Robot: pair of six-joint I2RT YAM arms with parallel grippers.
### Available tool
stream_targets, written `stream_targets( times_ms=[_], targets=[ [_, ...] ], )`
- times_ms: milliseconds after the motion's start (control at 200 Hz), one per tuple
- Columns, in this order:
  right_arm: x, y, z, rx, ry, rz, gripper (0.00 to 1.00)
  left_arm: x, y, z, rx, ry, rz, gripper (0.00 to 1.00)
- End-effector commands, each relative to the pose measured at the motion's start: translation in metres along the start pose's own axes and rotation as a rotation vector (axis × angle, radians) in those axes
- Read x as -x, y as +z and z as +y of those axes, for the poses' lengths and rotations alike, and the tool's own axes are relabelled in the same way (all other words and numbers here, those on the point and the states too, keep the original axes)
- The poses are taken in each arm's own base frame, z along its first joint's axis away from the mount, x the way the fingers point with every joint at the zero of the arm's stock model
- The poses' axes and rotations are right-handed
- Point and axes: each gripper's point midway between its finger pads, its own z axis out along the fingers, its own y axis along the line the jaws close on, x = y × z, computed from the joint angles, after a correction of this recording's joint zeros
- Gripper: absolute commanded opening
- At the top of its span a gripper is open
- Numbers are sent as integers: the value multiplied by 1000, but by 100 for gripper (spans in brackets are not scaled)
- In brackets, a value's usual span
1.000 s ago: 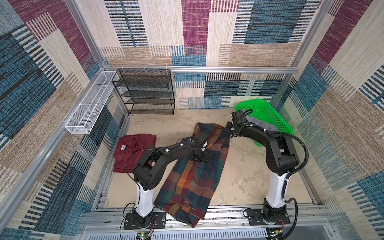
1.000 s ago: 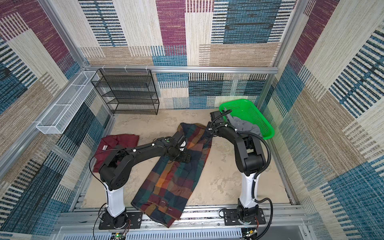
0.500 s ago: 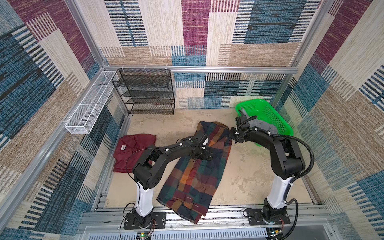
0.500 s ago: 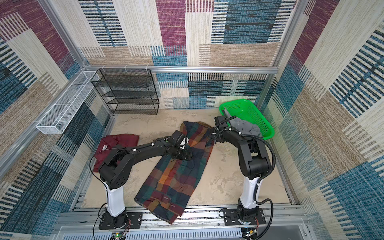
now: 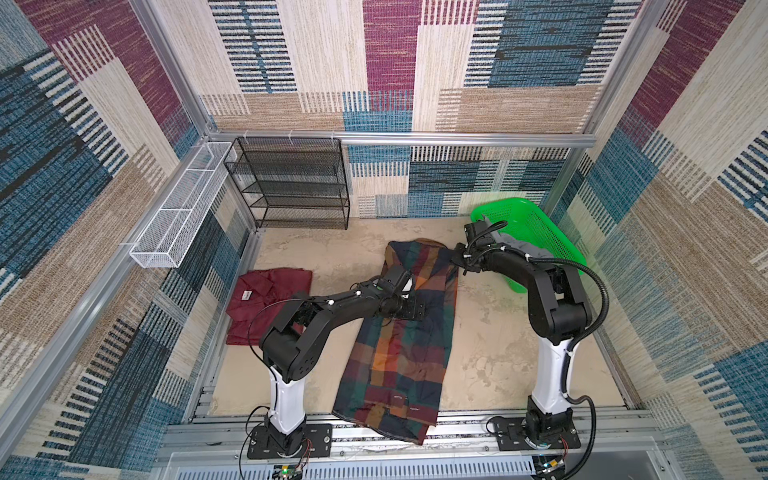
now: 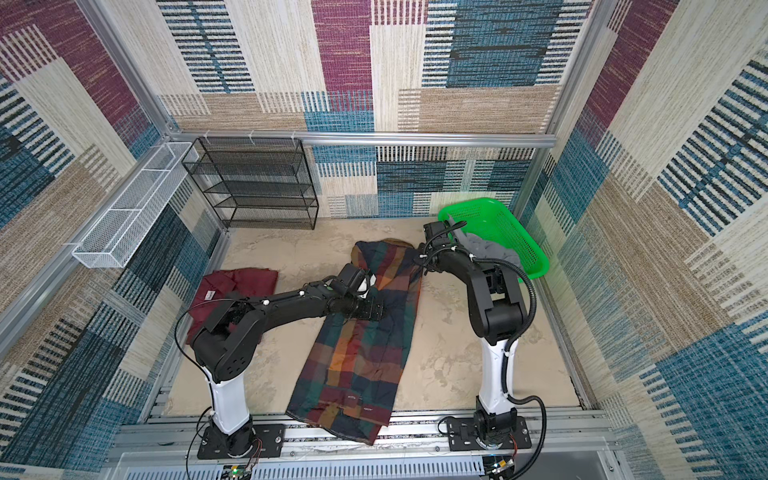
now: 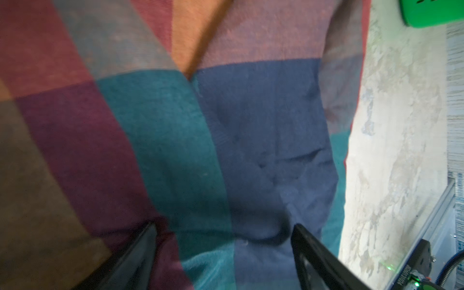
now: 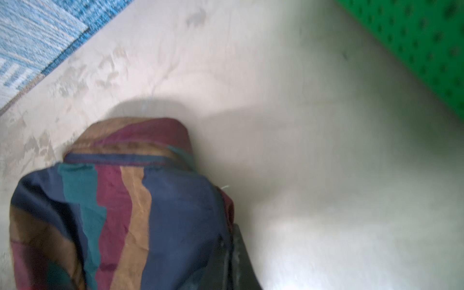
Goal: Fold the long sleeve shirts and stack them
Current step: 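Hold the collar with the right gripper while left grips and smooths the shirt's middle, then release the plaid shirt and move both grippers toward its hem nearest the robot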
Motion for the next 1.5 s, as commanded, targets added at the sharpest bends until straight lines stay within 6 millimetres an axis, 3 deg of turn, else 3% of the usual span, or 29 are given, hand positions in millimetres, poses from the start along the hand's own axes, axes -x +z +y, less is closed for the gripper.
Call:
stream_targets(
  times_ms=[0,90,245,416,546,656,791,886,947,1092,1217,1362,1497],
  targets=[
    [9,7,-9,-64,-25,-12,0,-72,3,45,164,-122,249,88],
    [12,5,1,-22,-47,-14,15,-63,-4,45,163,-145,224,89],
    [22,-16,28,99,-84,-34,57,-26,-32,24,90,-212,111,91],
    [8,-51,52,149,-108,-8,70,24,-87,11,54,-290,-70,94],
    [-39,-81,75,253,-119,59,70,48,-128,20,10,-363,-170,95],
    [-108,-98,84,369,-110,189,68,50,-154,33,-57,-428,-238,95],
    [-177,-117,93,449,-135,304,65,27,-165,39,-83,-443,-241,95],
    [-205,-126,97,482,-167,338,64,0,-159,40,-103,-458,-183,94],
    [-217,-122,94,483,-176,370,64,-17,-156,44,-102,-472,-166,94],
    [-219,-96,87,412,-205,375,63,-56,-143,56,-103,-531,-145,93],
    [-209,-77,90,385,-224,366,63,-74,-136,57,-100,-540,-126,92],
    [-186,-53,84,374,-188,364,62,-76,-136,54,-97,-528,-139,92],
    [-148,-29,76,331,-183,315,61,-73,-132,52,-109,-529,-139,92]
  ],
)
